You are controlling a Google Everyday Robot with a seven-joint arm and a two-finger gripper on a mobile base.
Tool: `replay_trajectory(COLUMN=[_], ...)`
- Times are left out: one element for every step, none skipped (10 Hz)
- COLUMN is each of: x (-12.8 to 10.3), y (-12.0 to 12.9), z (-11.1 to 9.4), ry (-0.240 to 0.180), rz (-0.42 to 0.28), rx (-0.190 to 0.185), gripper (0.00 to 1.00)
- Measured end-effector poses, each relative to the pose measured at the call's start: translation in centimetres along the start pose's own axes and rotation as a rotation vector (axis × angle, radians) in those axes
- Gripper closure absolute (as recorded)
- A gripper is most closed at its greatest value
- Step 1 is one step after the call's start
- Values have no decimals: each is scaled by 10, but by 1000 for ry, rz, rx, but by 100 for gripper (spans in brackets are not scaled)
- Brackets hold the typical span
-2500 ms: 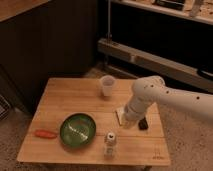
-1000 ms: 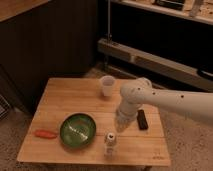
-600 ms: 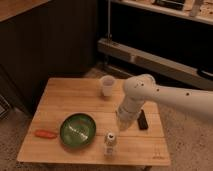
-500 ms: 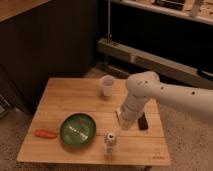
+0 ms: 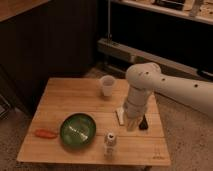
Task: Knock the bottle over
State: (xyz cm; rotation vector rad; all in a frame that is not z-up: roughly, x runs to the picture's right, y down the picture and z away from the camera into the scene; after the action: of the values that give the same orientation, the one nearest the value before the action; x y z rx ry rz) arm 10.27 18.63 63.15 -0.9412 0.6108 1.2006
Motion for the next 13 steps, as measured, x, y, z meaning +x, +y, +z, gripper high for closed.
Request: replay_trajectory(x=[9, 23, 37, 53, 65, 78, 87, 94, 103, 115, 120, 124, 128], y=[2, 3, -2, -6, -6, -5, 0, 3, 11, 25, 33, 39, 47], z=[14, 32, 44, 52, 53, 49, 42, 40, 40, 42, 43, 42, 41], ry=[35, 71, 98, 121, 129, 133, 139, 150, 164, 188, 197, 197, 167], rz=[-3, -10, -15, -23, -37, -62, -99, -137, -195, -276, -321, -350, -382], rx=[10, 13, 4, -13, -26, -68, -130, -208, -322, -451, -511, -549, -566], gripper=[100, 100, 100, 100, 100, 100, 100, 100, 100, 100, 100, 100, 100])
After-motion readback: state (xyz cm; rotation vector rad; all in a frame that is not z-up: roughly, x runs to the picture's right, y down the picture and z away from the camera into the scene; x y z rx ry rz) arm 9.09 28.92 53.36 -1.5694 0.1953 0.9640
